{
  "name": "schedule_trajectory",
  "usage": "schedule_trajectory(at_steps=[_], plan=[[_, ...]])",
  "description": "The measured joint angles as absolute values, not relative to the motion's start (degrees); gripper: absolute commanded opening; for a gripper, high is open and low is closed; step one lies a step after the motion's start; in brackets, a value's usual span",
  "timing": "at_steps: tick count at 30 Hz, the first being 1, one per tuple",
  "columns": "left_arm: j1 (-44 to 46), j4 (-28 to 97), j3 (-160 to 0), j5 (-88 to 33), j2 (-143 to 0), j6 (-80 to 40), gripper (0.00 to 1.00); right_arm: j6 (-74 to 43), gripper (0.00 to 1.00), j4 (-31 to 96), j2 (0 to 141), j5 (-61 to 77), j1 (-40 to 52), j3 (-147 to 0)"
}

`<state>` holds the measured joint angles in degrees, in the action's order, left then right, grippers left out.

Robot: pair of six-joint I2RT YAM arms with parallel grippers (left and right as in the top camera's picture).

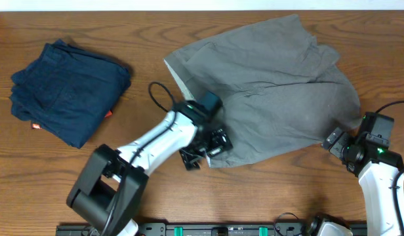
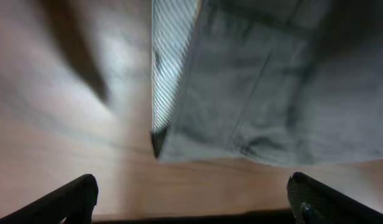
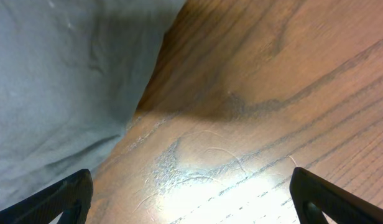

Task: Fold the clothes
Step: 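Pull the shorts with both grippers to spread them flat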

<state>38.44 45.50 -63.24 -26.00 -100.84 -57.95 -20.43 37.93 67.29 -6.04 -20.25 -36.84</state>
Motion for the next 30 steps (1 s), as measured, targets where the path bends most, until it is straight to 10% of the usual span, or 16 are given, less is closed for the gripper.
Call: schedule_trajectory(at_steps=[30], plan=[[48.25,33.87,-59.48,-11.16,-101.3,-100.62,0.82,-20.45,0.99,38.06,67.4,-4.47,-20.25,-36.84]])
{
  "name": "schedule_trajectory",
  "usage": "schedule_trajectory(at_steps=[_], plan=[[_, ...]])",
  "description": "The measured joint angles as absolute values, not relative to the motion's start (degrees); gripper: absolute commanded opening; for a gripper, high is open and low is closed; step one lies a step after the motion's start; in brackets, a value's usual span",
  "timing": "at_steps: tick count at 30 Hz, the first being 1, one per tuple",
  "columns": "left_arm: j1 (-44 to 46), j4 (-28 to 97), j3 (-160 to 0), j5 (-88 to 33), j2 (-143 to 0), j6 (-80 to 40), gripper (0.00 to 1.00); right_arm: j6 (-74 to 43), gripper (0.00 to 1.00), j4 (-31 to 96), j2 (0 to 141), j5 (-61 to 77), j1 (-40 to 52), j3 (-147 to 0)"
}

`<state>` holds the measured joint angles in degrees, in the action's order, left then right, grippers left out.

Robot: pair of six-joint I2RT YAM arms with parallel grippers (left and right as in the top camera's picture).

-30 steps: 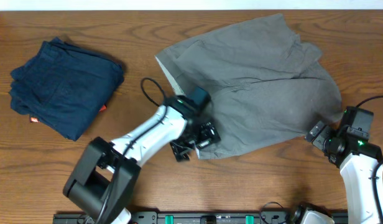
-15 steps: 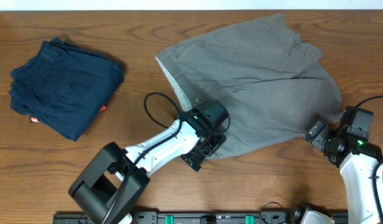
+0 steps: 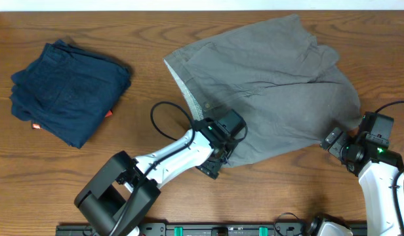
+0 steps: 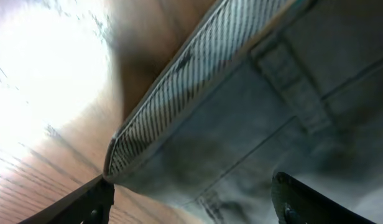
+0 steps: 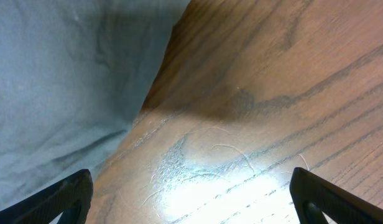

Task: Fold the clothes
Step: 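Pull the shorts with both grippers to spread them flat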

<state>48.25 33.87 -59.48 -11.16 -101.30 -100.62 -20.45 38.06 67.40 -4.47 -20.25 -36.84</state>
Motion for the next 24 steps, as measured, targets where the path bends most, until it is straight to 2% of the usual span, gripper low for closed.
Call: schedule_trajectory(at_steps=[3,13,24], plan=[[49.34,33.82,-59.48,-11.16,-101.93,-101.23,0.8,-20.45,0.99,38.06,67.4,-4.47,-20.25,-36.84],[49.98,33.78,-59.48,-9.65,-102.0,-103.33,0.48,-20.45,0.99,38.13,67.4,-4.47,-20.25,-36.84],[49.98,31.22,-56.4,-8.97,-101.84,-103.94,0.47,-20.45,0.99,38.44,67.4,-4.47,-20.25,-36.84]])
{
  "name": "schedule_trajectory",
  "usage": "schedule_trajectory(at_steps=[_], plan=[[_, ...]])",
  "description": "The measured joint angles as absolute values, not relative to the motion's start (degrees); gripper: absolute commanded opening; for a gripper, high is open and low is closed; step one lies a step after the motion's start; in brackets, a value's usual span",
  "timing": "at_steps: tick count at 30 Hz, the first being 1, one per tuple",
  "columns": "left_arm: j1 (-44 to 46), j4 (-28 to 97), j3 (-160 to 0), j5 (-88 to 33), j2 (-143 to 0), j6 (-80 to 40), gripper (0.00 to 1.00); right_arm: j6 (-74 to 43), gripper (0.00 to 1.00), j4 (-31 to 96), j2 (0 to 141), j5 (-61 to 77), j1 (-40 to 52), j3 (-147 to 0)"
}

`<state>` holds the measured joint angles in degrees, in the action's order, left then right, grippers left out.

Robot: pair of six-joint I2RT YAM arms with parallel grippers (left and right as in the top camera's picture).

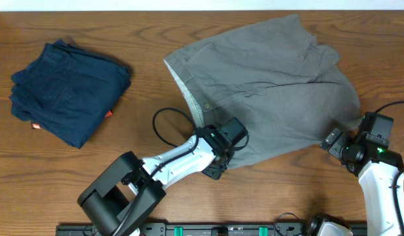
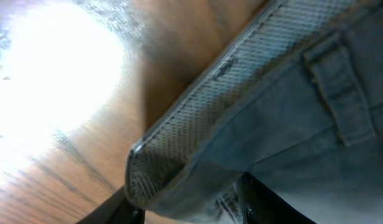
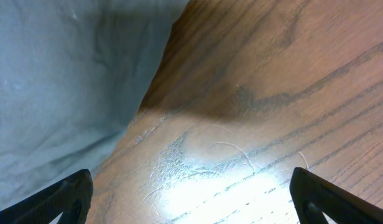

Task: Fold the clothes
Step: 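Pull the shorts with both grippers to spread them flat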

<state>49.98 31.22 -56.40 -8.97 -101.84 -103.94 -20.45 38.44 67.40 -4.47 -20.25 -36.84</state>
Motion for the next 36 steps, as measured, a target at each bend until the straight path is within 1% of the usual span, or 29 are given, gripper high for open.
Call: schedule_trajectory(at_steps=[2,4,5,9,14,19,24,28,32,36], plan=[[49.95,30.94,-56.1,-9.04,-101.67,-104.36,0.33,-20.45,0.99,38.48,67.4,-4.45,-20.25,-36.84],[49.93,30.48,-55.86,-8.82,-101.56,-103.98,0.14,-20.45,0.99,38.5,67.4,-4.45,-20.25,-36.84],[49.91,30.17,-55.81,-8.58,-101.56,-103.35,0.06,-20.45,0.99,38.54,67.4,-4.45,-20.25,-36.84],[48.71,30.72,-55.79,-7.94,-101.21,-98.04,0.06,-20.45,0.99,38.76,67.4,-4.4,-20.25,-36.84],[42.46,38.0,-54.85,-5.72,-98.74,-89.1,0.06,-20.45,0.98,40.77,67.4,-4.29,-20.25,-36.84],[36.93,43.53,-54.24,-3.79,-92.99,-79.0,0.06,-20.84,0.86,41.65,67.42,-2.33,-20.25,-36.8],[36.49,46.35,-54.24,-3.4,-89.3,-73.38,0.06,-21.02,0.85,41.19,68.29,1.37,-20.23,-34.98],[36.49,48.66,-54.22,-3.33,-89.25,-71.79,0.06,-22.2,0.82,39.27,69.84,3.31,-20.23,-31.73],[36.49,49.04,-54.22,-3.05,-89.25,-70.52,0.06,-24.97,0.73,34.74,71.18,4.21,-20.23,-28.42],[36.49,49.06,-54.22,-2.98,-89.25,-70.15,0.06,-27.79,0.59,29.15,71.18,4.23,-20.23,-26.74]])
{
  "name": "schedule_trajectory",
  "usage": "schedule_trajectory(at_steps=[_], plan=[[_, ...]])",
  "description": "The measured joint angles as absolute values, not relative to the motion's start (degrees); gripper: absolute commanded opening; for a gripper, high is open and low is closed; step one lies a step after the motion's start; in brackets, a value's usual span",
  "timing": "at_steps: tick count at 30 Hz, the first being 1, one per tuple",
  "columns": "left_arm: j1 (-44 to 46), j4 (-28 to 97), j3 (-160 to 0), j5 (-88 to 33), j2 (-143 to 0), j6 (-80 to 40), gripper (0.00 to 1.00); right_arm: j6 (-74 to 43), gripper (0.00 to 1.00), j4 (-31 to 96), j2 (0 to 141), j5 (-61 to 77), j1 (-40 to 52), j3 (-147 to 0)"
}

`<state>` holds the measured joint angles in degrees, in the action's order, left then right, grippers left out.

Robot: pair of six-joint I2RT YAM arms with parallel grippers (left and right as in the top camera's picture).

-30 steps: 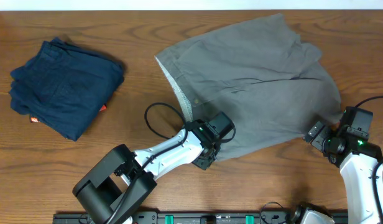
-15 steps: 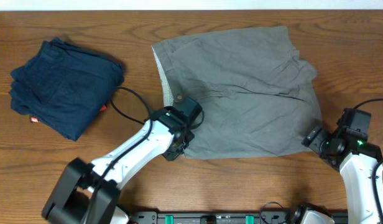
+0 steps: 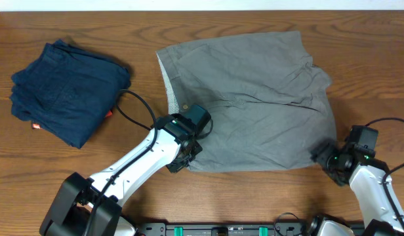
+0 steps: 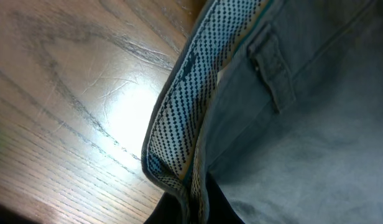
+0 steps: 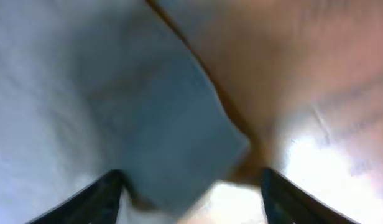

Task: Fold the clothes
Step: 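Pull the shorts with both grippers to spread them flat, then lift the shorts with both grippers and stretch them horizontally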

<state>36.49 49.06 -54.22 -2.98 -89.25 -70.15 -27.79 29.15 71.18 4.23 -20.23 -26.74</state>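
Grey shorts (image 3: 248, 98) lie spread in the middle of the table. Their waistband, with its dotted lining (image 4: 179, 106), runs down the left side. My left gripper (image 3: 182, 162) is shut on the waistband's near corner (image 4: 193, 208). My right gripper (image 3: 322, 157) sits at the shorts' near right corner. Its fingers (image 5: 110, 186) are apart, with the grey corner (image 5: 198, 143) lying between them; that view is blurred.
A folded pile of navy clothes (image 3: 67, 92) rests at the far left. The left arm's black cable (image 3: 126, 108) loops between that pile and the shorts. Bare wood table (image 3: 267, 196) shows along the near edge.
My left gripper has shut on the waistband corner and moved left with it. The shorts now lie further left and flatter. My right gripper has moved onto the near right corner, its fingers closer together.
Both grippers were open, the left by the shorts' near left edge, the right beside the near right edge. The left then came up to the waistband corner and straddled it. Now it grips that corner, the shorts are shifted left, and the right gripper straddles its corner.
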Motion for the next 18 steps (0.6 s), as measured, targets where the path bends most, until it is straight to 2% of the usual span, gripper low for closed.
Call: schedule_trajectory(at_steps=[2,7,13,18], plan=[[36.49,49.12,-54.22,-2.98,-89.25,-70.02,0.06,-28.73,0.49,27.16,71.13,4.29,-20.23,-26.2],[36.49,50.26,-54.22,-2.98,-89.25,-69.1,0.06,-30.02,0.03,25.8,71.18,4.54,-20.23,-25.23],[36.49,51.66,-54.22,-2.98,-89.23,-66.37,0.06,-30.76,0.01,26.11,71.18,5.19,-20.23,-25.1],[36.49,54.52,-54.06,-2.92,-85.71,-63.42,0.06,-29.85,0.01,36.36,69.95,5.98,-20.23,-28.18]])
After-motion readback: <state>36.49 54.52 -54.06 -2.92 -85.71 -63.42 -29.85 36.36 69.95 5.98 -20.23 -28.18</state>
